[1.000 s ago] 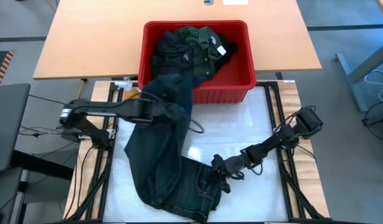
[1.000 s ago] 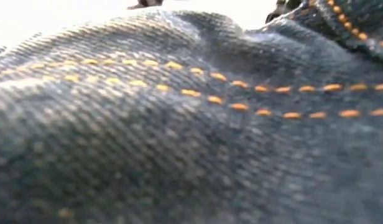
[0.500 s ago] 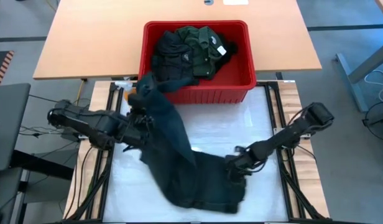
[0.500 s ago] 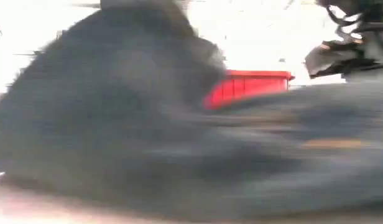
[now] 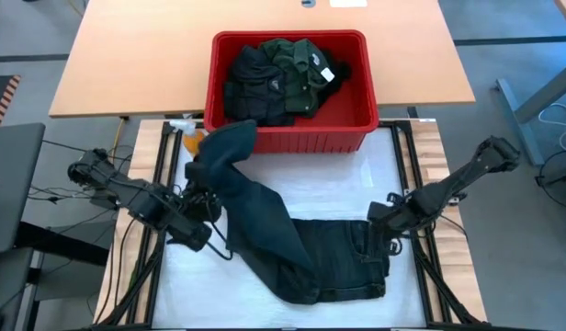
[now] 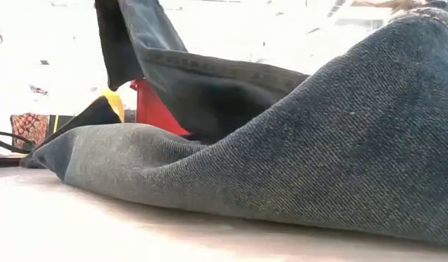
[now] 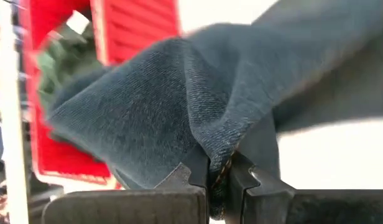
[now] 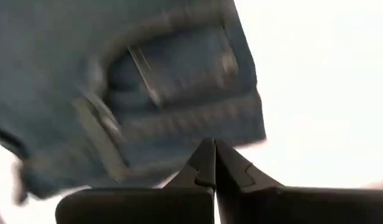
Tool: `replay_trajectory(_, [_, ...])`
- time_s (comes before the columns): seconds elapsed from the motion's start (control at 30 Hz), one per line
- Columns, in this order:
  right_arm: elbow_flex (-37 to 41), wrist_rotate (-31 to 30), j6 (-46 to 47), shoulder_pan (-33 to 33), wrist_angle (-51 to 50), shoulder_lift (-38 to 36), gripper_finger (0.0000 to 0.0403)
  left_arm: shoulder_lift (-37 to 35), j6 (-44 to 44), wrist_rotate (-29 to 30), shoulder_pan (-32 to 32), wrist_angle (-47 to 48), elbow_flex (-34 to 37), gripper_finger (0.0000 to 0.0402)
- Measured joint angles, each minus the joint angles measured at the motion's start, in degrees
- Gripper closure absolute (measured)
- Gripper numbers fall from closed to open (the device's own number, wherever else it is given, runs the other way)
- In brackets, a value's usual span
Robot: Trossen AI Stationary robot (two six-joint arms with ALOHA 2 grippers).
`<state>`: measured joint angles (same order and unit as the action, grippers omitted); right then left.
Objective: Fold laundry
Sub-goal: Remove the blue pants from the red bin
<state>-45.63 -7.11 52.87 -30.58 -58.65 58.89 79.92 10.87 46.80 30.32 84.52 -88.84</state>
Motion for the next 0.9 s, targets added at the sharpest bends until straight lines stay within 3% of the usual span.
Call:
replay_trajectory(0.17, [0.8, -7.9, -6.2, -2.8, 29.2, -1.5, 0.0385, 0.5, 0.6, 2.0, 0.5, -7.6, 0.0, 0.0401])
replay_trajectory(0.3, [1.8, -8.5, -12.5, -4.0, 44.3, 4.8, 0.0385, 1.2, 3.4, 1.7, 0.8, -7.6, 0.4, 0.0401])
replay_trajectory(0.47, [1.9, -7.8, -12.4, -3.4, 45.6, 16.8, 0.0385, 1.5, 8.8, 2.9, 1.0, -7.1, 5.1, 0.0401])
replay_trajectory(0.63, [1.9, 0.2, -10.5, -2.3, 48.2, 25.8, 0.0385, 1.5, 13.7, 0.9, 1.4, -7.8, 11.4, 0.0401])
replay_trajectory(0.9, [1.5, -0.7, 0.9, -2.0, 26.5, 30.2, 0.0382, 1.4, 17.8, -6.3, 3.8, -8.2, 19.2, 0.0401])
